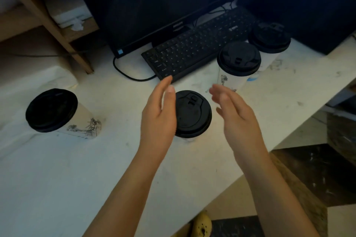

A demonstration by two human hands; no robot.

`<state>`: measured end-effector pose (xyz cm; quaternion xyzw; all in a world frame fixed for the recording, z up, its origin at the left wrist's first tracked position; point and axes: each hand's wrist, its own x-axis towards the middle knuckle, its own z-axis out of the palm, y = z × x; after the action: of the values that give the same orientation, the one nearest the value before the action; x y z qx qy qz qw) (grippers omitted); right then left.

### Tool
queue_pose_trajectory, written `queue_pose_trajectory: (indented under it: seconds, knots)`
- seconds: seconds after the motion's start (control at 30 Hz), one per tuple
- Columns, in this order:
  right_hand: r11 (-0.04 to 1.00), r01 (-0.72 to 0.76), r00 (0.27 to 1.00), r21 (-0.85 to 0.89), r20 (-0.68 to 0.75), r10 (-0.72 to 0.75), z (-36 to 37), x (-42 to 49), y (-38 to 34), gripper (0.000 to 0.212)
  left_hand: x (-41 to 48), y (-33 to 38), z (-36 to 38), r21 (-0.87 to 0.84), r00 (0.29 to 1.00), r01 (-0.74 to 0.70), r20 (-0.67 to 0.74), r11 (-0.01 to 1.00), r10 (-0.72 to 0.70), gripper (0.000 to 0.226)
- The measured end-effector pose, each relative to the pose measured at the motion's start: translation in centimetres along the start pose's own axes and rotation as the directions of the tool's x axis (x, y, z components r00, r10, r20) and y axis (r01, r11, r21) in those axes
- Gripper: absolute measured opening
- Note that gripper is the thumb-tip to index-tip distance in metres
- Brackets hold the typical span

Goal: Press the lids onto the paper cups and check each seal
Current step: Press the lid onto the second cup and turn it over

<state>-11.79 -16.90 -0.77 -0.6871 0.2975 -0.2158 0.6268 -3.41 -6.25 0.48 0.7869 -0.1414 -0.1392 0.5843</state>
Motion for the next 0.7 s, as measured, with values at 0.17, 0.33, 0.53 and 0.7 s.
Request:
queue_pose_trajectory:
  seconds: [0.17, 0.33, 0.53, 0.7]
  knots:
    - [0.984, 0.046, 0.994, -0.174, 0.104, -0.028, 3.2, 1.4, -1.0, 0.034, 0.0, -0.1, 1.9, 0.324, 0.989, -0.120, -0.049, 0.938, 0.143, 0.033]
    - [0.992, 0.050, 0.997, -0.113, 0.060, -0.044, 3.6, 1.5, 0.5, 0.030, 0.2, -0.5, 2.1, 0.361, 0.988, -0.114, -0.061, 0.926, 0.145, 0.034]
    - [0.993, 0.090, 0.995, -0.078, 0.055, -0.085, 3.8, 1.9, 0.8, 0.029, 0.6, -0.7, 2.4, 0.410, 0.982, -0.136, -0.064, 0.902, 0.177, 0.033]
    - [0.997, 0.041, 0.999, -0.065, -0.014, -0.042, 4.0, 1.1, 0.2, 0.028, 1.0, -0.5, 1.5, 0.363, 0.976, -0.217, 0.078, 0.906, 0.203, 0.033]
